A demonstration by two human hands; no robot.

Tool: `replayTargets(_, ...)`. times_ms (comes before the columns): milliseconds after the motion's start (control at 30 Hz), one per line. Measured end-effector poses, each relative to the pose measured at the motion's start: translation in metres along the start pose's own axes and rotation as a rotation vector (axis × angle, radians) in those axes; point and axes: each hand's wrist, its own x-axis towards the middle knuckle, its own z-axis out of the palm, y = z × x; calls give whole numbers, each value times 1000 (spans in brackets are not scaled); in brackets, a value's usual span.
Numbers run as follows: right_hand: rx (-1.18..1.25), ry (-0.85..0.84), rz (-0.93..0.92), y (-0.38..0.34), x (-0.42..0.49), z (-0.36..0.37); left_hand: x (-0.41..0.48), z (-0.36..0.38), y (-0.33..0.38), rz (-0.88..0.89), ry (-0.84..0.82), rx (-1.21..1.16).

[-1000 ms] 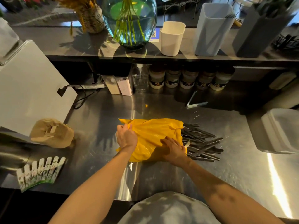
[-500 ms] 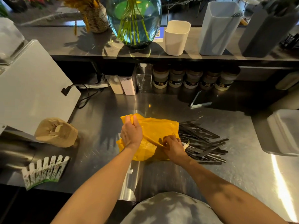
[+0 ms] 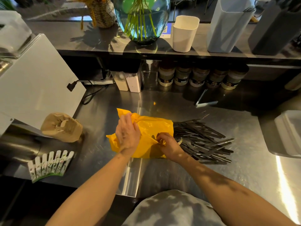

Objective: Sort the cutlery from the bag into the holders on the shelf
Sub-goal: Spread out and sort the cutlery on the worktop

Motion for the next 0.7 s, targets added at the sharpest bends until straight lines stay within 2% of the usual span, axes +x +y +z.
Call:
replayTargets(300, 15, -102, 37, -15, -4, 7, -4, -12, -25, -167, -34, -13)
replayTargets(567, 128, -47, 8, -28, 1, 21, 2, -22, -30, -181, 51, -60)
replayTargets(700, 15, -92, -2, -17, 1, 29, -7, -11, -44, -218, -23, 62)
